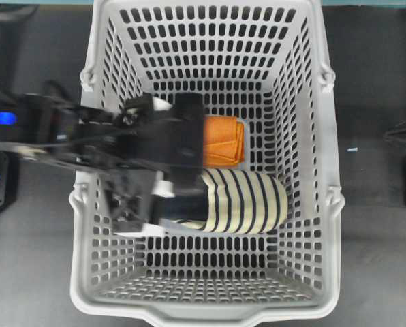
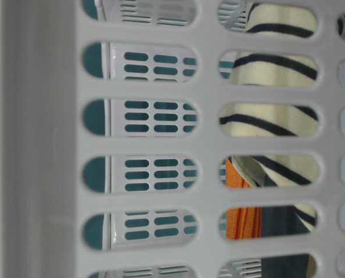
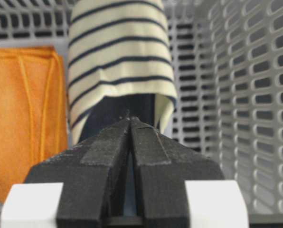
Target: Pick up the slipper from the shopping basket with the left arm.
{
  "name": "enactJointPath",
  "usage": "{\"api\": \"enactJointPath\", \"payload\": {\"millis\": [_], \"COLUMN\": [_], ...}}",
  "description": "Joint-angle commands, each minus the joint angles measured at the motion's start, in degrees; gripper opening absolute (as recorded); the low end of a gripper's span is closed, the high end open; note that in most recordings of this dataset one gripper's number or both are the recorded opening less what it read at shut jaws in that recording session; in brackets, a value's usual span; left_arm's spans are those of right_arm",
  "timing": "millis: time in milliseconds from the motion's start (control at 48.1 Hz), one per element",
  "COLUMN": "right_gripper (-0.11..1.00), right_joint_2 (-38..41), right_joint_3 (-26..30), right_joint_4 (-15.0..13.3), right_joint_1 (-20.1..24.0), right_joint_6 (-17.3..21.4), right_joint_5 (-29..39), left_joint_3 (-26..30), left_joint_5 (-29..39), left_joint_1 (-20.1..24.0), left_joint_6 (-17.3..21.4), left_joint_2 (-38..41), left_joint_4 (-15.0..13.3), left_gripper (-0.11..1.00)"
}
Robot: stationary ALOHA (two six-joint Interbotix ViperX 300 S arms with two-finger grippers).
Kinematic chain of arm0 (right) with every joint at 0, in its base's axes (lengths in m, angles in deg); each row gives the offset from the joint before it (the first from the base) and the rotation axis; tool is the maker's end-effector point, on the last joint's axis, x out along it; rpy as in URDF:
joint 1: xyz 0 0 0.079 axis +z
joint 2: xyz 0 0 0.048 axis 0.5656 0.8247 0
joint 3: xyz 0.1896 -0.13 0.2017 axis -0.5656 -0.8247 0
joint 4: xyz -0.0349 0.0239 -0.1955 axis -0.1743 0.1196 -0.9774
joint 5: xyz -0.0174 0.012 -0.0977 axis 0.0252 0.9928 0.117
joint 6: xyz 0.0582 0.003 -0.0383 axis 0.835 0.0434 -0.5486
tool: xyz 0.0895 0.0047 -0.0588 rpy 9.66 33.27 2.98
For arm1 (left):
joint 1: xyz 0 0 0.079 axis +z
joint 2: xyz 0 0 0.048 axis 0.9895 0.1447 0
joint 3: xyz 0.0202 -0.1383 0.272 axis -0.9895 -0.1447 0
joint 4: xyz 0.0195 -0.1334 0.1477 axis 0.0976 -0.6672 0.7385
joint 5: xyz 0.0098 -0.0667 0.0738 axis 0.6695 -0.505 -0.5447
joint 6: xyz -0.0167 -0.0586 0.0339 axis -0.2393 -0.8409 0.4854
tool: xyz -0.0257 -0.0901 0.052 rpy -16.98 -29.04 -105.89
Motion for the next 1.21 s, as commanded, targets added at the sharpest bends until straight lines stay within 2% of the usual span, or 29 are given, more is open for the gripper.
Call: {"api": "enactJointPath", "payload": {"millis": [0,42,83,291,395,749,1040,1186], "right_gripper": [-0.01,-0.01,-0.01,-0.01,-0.01,-0.01,-0.01,-0.01], "right_joint_2": [0.18,0.09,0.00,-0.09,-0.26,-0.70,-0.70,-0.70], "right_joint_3": [0.62,0.62,0.62,0.26,0.00,-0.88,-1.41,-1.49], "right_joint_4": [0.18,0.26,0.18,0.18,0.18,0.18,0.18,0.18], "right_joint_1": [0.09,0.18,0.09,0.09,0.09,0.09,0.09,-0.09], "right_joint_6": [0.00,0.00,0.00,-0.09,-0.18,-0.35,-0.09,-0.09], "right_joint_5": [-0.09,0.09,0.18,0.26,0.26,0.00,0.26,0.18], "left_joint_3": [4.83,6.33,7.56,13.10,13.80,10.55,4.31,2.99], "left_joint_5": [3.96,4.75,5.01,6.33,7.12,5.98,-0.09,-0.62], "left_joint_1": [-0.44,-0.53,-0.44,-0.53,-0.53,0.00,0.44,0.88], "left_joint_6": [-0.79,-1.14,-1.76,-2.11,-1.58,-1.32,-1.23,-1.14], "left_joint_2": [2.72,4.39,5.63,11.51,14.33,20.30,20.21,19.60], "left_joint_4": [0.26,0.26,0.18,0.26,0.26,0.26,0.26,0.26], "left_gripper": [0.01,0.04,0.13,0.74,0.90,0.91,0.90,0.90]}}
